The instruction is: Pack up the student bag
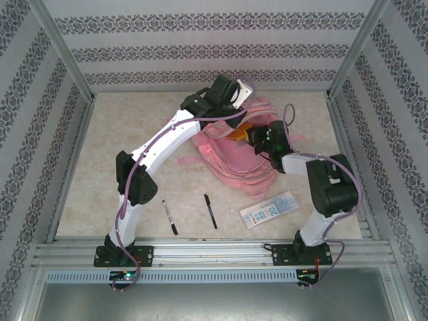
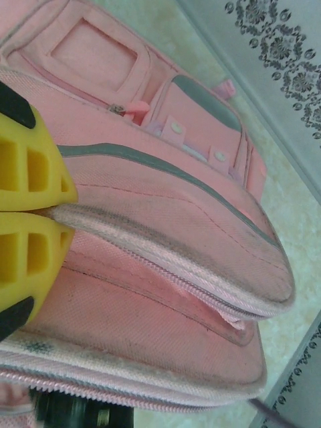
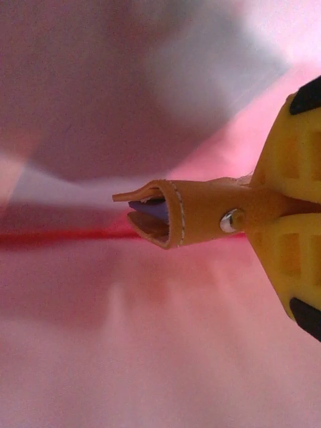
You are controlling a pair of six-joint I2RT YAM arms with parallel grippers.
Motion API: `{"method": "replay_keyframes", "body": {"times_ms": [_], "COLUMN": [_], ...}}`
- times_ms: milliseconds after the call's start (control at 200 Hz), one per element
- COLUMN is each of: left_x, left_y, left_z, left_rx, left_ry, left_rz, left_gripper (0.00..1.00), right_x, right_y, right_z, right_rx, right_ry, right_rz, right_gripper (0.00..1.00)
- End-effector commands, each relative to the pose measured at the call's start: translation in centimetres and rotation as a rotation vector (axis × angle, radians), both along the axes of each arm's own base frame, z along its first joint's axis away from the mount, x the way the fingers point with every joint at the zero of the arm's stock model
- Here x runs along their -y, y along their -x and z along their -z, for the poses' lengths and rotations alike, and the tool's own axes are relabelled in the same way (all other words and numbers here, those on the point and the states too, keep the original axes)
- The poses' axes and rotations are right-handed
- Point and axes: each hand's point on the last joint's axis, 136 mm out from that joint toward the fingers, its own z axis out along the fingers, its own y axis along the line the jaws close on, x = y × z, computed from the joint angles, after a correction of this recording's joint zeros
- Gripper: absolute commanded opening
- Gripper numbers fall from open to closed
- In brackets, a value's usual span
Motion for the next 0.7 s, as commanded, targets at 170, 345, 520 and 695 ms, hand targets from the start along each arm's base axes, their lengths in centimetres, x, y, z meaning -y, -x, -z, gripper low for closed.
{"method": "replay_keyframes", "body": {"times_ms": [170,345,520,695], "left_x": [2.2,2.9,2.7,2.1], "left_y": [0.6,0.8,0.7,-0.4], "left_z": [-7.1,-7.1,-6.6,-5.7], "left_rx": [0.06,0.027,0.03,0.08], "left_ry": [0.24,0.284,0.262,0.191], "left_rz": [0.017,0.029,0.02,0.007], "left_gripper": [0.0,0.0,0.0,0.0], "right_x": [0.3,-2.3,-5.3,-4.6], "right_y": [-6.0,-7.3,-8.4,-6.8], "right_z": [-0.3,1.9,2.9,5.0], "right_rx": [0.16,0.18,0.164,0.022], "right_ry": [0.065,0.044,-0.027,-0.031], "right_rz": [0.331,0.438,0.432,0.376], "right_gripper": [0.0,0.0,0.04,0.36]}}
